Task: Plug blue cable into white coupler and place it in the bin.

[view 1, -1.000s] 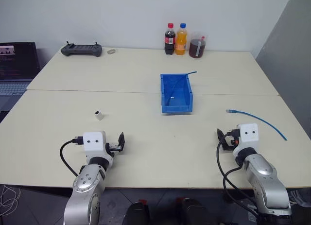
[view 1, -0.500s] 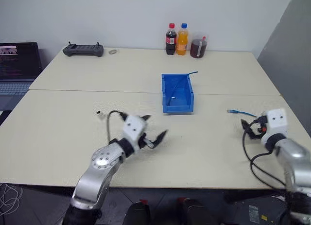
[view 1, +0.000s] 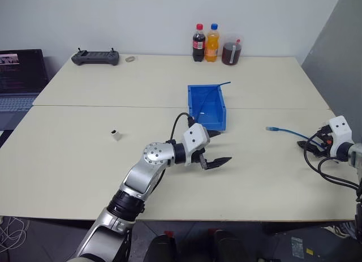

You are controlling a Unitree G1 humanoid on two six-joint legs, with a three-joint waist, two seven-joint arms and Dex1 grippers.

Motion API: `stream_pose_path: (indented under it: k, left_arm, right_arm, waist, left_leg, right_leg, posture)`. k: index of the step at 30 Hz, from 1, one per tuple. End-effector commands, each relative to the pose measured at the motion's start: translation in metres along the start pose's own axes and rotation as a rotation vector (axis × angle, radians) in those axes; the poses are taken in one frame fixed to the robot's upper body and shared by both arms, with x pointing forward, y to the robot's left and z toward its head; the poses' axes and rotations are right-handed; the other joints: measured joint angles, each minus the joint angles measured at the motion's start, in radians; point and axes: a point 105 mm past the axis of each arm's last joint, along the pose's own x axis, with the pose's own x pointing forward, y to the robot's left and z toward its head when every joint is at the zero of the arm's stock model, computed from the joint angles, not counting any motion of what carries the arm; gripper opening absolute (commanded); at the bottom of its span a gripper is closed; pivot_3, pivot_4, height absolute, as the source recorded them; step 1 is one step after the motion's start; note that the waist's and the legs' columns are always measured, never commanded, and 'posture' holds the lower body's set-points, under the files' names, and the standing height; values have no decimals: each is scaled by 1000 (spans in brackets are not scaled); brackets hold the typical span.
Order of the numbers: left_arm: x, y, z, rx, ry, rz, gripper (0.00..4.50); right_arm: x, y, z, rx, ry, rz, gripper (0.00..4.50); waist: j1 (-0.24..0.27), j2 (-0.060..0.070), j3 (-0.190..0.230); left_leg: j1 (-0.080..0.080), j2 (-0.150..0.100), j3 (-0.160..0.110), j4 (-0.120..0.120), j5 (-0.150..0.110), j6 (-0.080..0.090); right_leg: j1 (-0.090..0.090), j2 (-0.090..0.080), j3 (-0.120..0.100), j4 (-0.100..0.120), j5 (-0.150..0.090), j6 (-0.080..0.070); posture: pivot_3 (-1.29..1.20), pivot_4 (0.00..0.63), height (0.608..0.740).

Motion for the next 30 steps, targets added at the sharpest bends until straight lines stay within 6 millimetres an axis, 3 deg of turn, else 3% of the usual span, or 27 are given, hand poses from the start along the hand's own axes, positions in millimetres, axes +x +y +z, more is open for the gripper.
stream_pose_path:
  k: [1,4,11,12,20,30]
  left_arm:
    - [15,0,18,91,-58,-36,4500]
    - [18,-2,20,101,-67,-61,4500]
    - [22,-3,26,116,-95,-80,4500]
    - [23,-3,26,120,-94,-85,4500]
    - [24,-3,27,123,-103,-90,4500]
    - [20,-1,28,120,-112,-83,4500]
  right_arm:
    - [-7,-4,-17,-5,95,18,4338]
    - [-5,-4,-17,12,92,13,3906]
    - [-5,-4,-17,20,91,14,1999]
    - [-5,-4,-18,18,93,14,1959]
    - [-7,-7,-20,12,94,-2,40]
    - [-15,-6,-17,-6,76,60,40]
  waist:
    - [2,0,0]
    - [3,0,0]
    - [3,0,0]
    - [3,0,0]
    - [2,0,0]
    - [4,0,0]
  left_leg:
    - [0,0,0,1,0,0]
    - [1,-1,-1,1,0,0]
    - [1,-1,-2,1,2,-3]
    - [1,-1,-2,1,2,-3]
    - [1,0,-2,1,2,-4]
    - [1,-1,-2,1,2,-4]
  right_leg:
    - [0,-2,0,0,0,0]
    - [2,-2,-2,0,0,0]
    - [2,-2,-2,0,0,1]
    - [2,-2,-2,0,0,1]
    - [2,-2,-3,0,0,1]
    - [3,-2,-3,1,0,1]
  posture:
    - [0,150,740]
    - [0,150,740]
    - [0,150,740]
    - [0,150,740]
    - [0,150,740]
    - [0,150,740]
